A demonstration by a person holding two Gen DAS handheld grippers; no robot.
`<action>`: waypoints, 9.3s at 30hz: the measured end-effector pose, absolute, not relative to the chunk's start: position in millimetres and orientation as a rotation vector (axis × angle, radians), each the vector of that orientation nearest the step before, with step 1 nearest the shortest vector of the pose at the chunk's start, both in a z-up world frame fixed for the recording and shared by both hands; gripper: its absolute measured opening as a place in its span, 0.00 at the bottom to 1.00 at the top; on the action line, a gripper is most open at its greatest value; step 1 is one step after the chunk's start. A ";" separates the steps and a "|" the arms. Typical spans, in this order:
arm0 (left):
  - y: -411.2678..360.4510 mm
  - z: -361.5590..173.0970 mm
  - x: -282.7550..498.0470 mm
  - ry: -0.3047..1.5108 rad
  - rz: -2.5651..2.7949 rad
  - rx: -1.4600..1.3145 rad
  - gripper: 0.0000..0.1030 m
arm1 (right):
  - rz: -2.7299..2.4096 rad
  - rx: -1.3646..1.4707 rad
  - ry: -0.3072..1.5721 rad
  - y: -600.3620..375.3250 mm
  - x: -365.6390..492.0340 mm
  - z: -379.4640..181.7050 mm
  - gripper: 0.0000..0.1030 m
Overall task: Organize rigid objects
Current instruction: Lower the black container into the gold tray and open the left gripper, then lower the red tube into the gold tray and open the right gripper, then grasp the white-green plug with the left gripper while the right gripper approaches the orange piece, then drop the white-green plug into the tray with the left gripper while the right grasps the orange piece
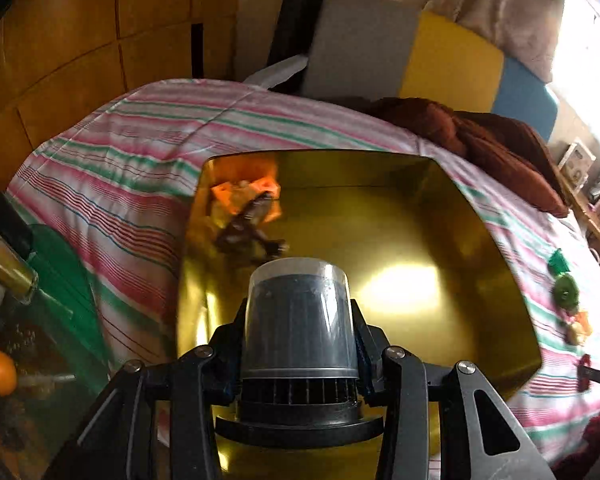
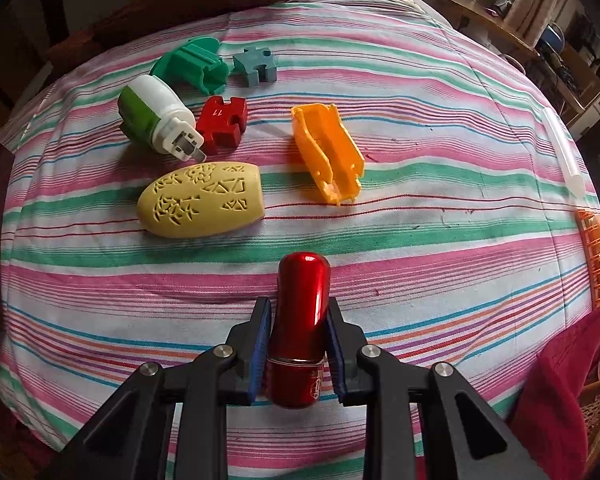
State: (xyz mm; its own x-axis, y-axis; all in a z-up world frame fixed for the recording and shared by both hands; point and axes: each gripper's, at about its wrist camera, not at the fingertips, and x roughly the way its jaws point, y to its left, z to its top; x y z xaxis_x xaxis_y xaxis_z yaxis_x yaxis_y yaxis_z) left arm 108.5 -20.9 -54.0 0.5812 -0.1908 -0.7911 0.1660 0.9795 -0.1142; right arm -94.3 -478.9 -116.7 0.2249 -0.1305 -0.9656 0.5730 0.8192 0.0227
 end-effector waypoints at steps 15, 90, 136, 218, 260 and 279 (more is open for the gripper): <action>-7.7 -79.3 131.9 0.949 -0.144 0.029 0.51 | -0.496 0.414 1.260 -483.8 -92.7 -118.2 0.25; 71.2 -47.5 27.4 0.783 0.075 -0.129 0.62 | 0.549 0.237 1.199 -78.4 89.7 -79.5 0.26; -30.1 -12.5 17.1 0.724 -0.127 0.070 0.67 | -0.114 0.321 0.836 -371.4 5.5 -13.9 0.34; -328.6 -87.4 24.6 1.017 -0.875 0.283 0.53 | -0.480 0.997 0.874 -640.9 -71.9 -114.1 0.41; -303.4 -52.3 -4.3 0.860 -0.836 0.226 0.51 | -0.502 0.393 1.109 -581.1 -32.2 -130.0 0.19; -50.5 -54.6 108.0 0.923 -0.209 0.121 0.51 | -0.511 0.325 1.110 -571.3 -28.7 -128.3 0.19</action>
State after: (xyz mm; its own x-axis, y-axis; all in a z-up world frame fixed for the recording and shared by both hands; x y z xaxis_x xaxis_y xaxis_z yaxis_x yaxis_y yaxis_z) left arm 108.0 -50.5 -54.6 0.5854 -0.1271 -0.8007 0.2303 0.9730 0.0140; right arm -28.7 -571.3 -128.3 0.3474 -0.2281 -0.9095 0.5430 0.8397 -0.0032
